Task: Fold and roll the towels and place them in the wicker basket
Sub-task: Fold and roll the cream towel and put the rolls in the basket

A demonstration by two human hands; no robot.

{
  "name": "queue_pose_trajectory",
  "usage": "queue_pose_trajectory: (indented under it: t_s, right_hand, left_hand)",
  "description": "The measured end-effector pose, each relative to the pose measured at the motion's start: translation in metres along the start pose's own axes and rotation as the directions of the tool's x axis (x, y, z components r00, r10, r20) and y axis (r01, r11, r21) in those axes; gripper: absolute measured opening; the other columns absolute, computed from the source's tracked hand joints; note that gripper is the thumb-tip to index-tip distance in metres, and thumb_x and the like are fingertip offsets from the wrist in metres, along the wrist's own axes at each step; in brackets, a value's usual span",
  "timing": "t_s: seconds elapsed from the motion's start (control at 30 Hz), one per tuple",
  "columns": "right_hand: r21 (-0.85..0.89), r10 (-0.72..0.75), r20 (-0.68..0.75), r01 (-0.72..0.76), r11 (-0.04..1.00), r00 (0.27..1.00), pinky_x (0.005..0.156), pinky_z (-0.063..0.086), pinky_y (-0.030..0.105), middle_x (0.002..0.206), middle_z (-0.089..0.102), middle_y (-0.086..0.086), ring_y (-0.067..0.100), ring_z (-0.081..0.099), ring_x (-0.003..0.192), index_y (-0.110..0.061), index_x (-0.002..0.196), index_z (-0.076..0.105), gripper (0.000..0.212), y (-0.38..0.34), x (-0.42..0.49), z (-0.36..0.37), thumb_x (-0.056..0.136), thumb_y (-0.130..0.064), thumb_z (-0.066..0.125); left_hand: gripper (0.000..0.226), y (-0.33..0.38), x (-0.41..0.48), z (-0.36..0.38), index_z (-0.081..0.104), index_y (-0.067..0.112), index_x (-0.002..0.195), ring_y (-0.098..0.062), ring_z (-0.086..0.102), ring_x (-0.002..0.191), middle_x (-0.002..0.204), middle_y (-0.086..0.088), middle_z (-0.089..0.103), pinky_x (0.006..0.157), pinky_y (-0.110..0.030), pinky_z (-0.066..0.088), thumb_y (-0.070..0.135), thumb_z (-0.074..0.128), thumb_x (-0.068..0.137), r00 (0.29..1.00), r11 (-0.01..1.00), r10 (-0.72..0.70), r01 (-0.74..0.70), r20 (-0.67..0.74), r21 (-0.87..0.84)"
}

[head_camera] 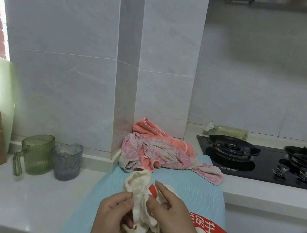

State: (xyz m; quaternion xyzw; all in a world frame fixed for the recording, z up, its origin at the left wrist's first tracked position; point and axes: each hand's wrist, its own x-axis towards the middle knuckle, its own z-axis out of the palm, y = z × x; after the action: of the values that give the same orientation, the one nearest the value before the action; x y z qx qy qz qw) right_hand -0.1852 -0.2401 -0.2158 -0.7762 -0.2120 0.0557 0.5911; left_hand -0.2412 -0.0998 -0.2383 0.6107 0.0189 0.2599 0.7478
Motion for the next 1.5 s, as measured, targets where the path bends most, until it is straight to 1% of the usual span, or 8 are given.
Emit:
queue_pose_trajectory:
  t_s: [0.1, 0.5, 0.67, 0.87, 1.1, 1.33, 1.43, 1.5]
  right_hand:
    - [-0.081, -0.011, 0.004, 0.011, 0.997, 1.000, 0.080, 0.050, 0.018, 0.097, 0.068, -0.024, -0.005, 0.063, 0.085, -0.046, 0.099, 0.066, 0.016, -0.003, 0.004, -0.001, 0.084, -0.051, 0.065]
    - [-0.101, 0.042, -0.151, -0.058, 0.993, 0.988, 0.066, 0.047, 0.026, 0.075, 0.065, -0.006, 0.007, 0.060, 0.069, -0.026, 0.080, 0.063, 0.038, 0.001, 0.005, 0.007, 0.073, -0.063, 0.067]
    - [-0.094, 0.062, -0.161, -0.078, 0.992, 0.985, 0.061, 0.044, 0.024, 0.067, 0.058, -0.008, 0.005, 0.055, 0.063, -0.025, 0.077, 0.060, 0.039, -0.001, 0.004, 0.008, 0.072, -0.062, 0.069]
    - [-0.011, 0.067, -0.125, -0.068, 0.998, 0.990, 0.077, 0.055, 0.037, 0.080, 0.072, -0.001, 0.014, 0.068, 0.078, -0.025, 0.078, 0.064, 0.052, 0.005, 0.009, 0.004, 0.062, -0.075, 0.061]
    - [-0.071, 0.020, -0.102, -0.028, 0.997, 0.995, 0.061, 0.046, 0.031, 0.067, 0.068, 0.005, 0.010, 0.058, 0.058, -0.022, 0.076, 0.065, 0.021, -0.005, 0.007, -0.007, 0.087, -0.039, 0.066]
    - [-0.273, -0.069, 0.061, 0.083, 0.959, 0.996, 0.078, 0.050, 0.034, 0.081, 0.064, -0.004, 0.010, 0.060, 0.080, -0.024, 0.061, 0.064, 0.021, -0.017, 0.000, -0.026, 0.081, -0.029, 0.065]
    - [-0.337, -0.101, 0.224, 0.174, 0.925, 0.969, 0.091, 0.045, 0.031, 0.094, 0.062, -0.003, 0.012, 0.057, 0.100, -0.017, 0.063, 0.058, 0.017, -0.025, -0.002, -0.031, 0.078, -0.023, 0.061]
    - [-0.355, -0.032, 0.290, 0.138, 0.925, 0.957, 0.084, 0.045, 0.027, 0.093, 0.064, -0.002, 0.011, 0.059, 0.093, -0.021, 0.071, 0.058, 0.010, -0.030, -0.001, -0.030, 0.080, -0.018, 0.057]
  left_hand:
    - [0.044, 0.005, -0.003, 0.003, 0.076, 0.010, 0.079, -0.021, 0.045, 0.047, 0.057, -0.017, 0.053, 0.046, -0.025, 0.035, 0.047, 0.068, 0.056, 0.998, 0.999, 0.050, -0.051, 0.037, 0.016]
    - [0.041, 0.011, -0.004, 0.009, 0.079, 0.013, 0.078, -0.015, 0.064, 0.058, 0.068, -0.013, 0.070, 0.052, -0.021, 0.051, 0.027, 0.081, 0.039, 0.996, 0.997, 0.077, -0.078, 0.037, 0.020]
    - [0.042, 0.008, -0.002, 0.009, 0.076, 0.015, 0.083, -0.028, 0.067, 0.071, 0.079, -0.020, 0.071, 0.067, -0.039, 0.055, 0.027, 0.081, 0.042, 0.998, 0.995, 0.059, -0.061, 0.021, 0.083]
    - [0.027, 0.006, 0.000, 0.007, 0.077, 0.010, 0.085, -0.035, 0.063, 0.067, 0.078, -0.034, 0.066, 0.061, -0.035, 0.049, 0.014, 0.062, 0.063, 1.000, 1.000, -0.018, 0.018, -0.013, -0.009]
    - [0.029, 0.013, 0.005, 0.003, 0.074, -0.003, 0.073, -0.036, 0.067, 0.068, 0.078, -0.030, 0.067, 0.061, -0.037, 0.055, -0.003, 0.048, 0.087, 0.989, 0.956, -0.133, 0.112, -0.061, -0.271]
    - [0.016, 0.034, -0.004, -0.011, 0.070, -0.003, 0.078, -0.038, 0.063, 0.074, 0.083, -0.031, 0.064, 0.074, -0.041, 0.048, 0.000, 0.069, 0.062, 0.992, 0.955, -0.129, 0.127, 0.008, -0.268]
    - [0.021, 0.044, -0.008, -0.022, 0.065, -0.009, 0.086, -0.037, 0.065, 0.069, 0.081, -0.032, 0.064, 0.061, -0.038, 0.056, 0.001, 0.057, 0.070, 0.992, 0.954, -0.120, 0.129, 0.050, -0.270]
    - [0.022, 0.050, -0.006, -0.027, 0.060, -0.011, 0.090, -0.033, 0.066, 0.065, 0.079, -0.030, 0.063, 0.055, -0.035, 0.056, 0.000, 0.053, 0.071, 0.994, 0.961, -0.103, 0.108, 0.031, -0.256]
